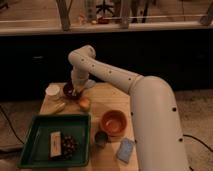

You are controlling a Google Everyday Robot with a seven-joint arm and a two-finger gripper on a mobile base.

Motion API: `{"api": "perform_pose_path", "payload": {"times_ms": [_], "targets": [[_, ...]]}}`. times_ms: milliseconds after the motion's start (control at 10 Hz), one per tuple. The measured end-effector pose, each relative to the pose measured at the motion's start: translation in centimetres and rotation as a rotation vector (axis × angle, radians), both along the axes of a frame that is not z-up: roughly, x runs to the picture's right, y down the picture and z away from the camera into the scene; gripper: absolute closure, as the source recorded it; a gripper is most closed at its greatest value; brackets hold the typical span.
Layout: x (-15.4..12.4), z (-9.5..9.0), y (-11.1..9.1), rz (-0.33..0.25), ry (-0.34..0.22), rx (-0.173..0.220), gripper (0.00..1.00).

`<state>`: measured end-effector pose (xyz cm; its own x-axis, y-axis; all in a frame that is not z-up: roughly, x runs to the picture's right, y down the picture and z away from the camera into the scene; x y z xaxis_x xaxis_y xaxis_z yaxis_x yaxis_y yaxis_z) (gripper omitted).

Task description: Place towel in metal cup

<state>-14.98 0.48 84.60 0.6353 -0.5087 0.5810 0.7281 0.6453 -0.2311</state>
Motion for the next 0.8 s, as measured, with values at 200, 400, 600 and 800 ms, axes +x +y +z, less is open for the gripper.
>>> {"api": "perform_pose_path", "payload": {"times_ms": [200, 400, 600, 800], "targets": [[-0.5, -0.2, 0.2, -0.008, -0.002, 0.000, 0.99], [0.4, -1.2, 0.6, -0.014, 0.009, 0.003, 0.99], [2.3, -2.5, 1.2, -0.014, 0.017, 0.003, 0.99], [3.2, -3.6, 1.6, -0.014, 0.019, 0.006, 0.99]]}}
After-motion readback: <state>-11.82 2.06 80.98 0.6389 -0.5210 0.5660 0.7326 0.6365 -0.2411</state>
